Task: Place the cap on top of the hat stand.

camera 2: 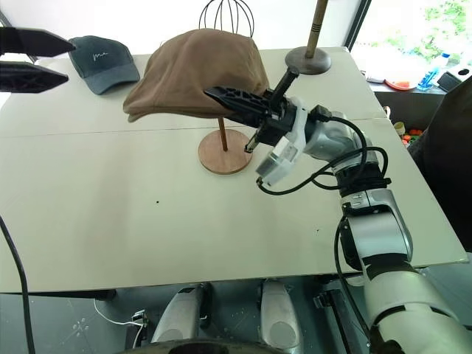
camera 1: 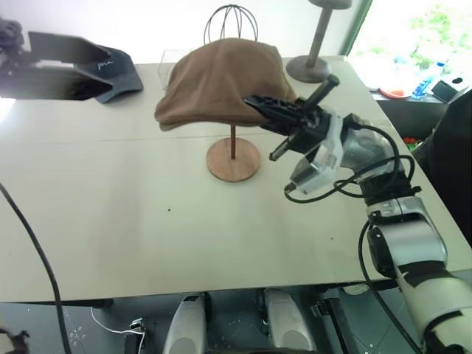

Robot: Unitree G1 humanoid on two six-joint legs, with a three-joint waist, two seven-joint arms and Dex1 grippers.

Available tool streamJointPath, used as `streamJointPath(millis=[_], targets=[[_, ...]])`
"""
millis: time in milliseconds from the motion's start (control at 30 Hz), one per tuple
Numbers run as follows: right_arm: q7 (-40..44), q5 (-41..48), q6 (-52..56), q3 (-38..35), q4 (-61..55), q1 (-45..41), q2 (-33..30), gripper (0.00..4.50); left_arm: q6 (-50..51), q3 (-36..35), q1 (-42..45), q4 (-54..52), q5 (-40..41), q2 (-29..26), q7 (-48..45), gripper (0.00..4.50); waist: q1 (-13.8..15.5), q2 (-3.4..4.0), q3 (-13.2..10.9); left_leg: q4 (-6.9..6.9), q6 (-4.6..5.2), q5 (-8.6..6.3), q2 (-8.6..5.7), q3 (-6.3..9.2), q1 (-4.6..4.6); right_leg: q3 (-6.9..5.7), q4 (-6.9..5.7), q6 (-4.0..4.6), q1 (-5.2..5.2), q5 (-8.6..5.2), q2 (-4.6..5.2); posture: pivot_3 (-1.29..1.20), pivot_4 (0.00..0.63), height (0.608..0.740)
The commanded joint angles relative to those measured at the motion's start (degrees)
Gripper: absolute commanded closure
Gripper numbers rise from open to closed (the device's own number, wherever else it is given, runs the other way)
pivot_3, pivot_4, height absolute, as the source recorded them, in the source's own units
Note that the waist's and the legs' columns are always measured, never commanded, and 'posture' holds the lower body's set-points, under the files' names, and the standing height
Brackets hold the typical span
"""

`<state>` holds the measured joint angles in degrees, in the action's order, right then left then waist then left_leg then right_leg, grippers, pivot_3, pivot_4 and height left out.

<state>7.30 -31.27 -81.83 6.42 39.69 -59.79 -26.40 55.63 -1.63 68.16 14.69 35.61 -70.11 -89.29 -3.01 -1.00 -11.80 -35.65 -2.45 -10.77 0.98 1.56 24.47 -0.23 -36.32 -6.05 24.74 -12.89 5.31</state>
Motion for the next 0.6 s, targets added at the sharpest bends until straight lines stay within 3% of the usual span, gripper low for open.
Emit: streamJointPath(millis=[33,233,400,500,600], targets=[[-4.13,-3.35,-3.12,-2.45,0.41,-2.02,0.17,4.47,0.59,-1.17,2.27,-0.77,-0.07,-1.76,-0.11,0.0,0.02,0.0,0.0,0.0,0.0,0.0,0.0,0.0,0.0,0.0,0.0,0.0,0.0,0.0,0.0,0.0,0.15,0.74],[-7.25,-11.73,-9.39,-3.43,1.25,-1.11,-0.85,4.47,0.77,-0.68,2.9,-0.52,-0.58,-2.6,-0.57,0.0,-0.27,0.0,0.0,0.01,0.0,0.0,0.0,0.0,0.0,0.0,0.0,-0.02,0.0,-0.01,0.0,0.0,0.15,0.74],[-10.3,-15.99,-6.97,-2.07,3.75,-2.68,-2.3,4.47,1.17,-0.87,3.13,-0.75,-0.43,-2.17,0.01,0.0,-0.41,0.0,0.0,0.01,0.0,0.0,0.0,0.0,-0.02,0.0,-0.01,-0.01,-0.01,-0.01,0.0,0.0,0.15,0.74],[-10.89,-16.64,-4.59,-0.6,4.03,-2.93,-3.62,3.33,1.27,-1.13,2.68,-1.12,-0.14,-1.98,0.27,0.0,-0.64,0.0,0.0,0.01,0.0,0.0,0.0,0.0,-0.02,0.0,0.0,0.01,0.0,-0.02,0.0,0.0,0.15,0.74],[-9.82,-16.75,-1.91,0.11,0.68,-0.94,-6.51,1.77,1.41,-1.5,2.26,-1.28,0.34,-1.55,0.66,0.0,-0.77,0.0,0.0,0.02,0.0,0.0,0.0,0.01,-0.01,0.0,-0.01,-0.01,0.0,-0.01,0.0,0.0,0.15,0.74]])
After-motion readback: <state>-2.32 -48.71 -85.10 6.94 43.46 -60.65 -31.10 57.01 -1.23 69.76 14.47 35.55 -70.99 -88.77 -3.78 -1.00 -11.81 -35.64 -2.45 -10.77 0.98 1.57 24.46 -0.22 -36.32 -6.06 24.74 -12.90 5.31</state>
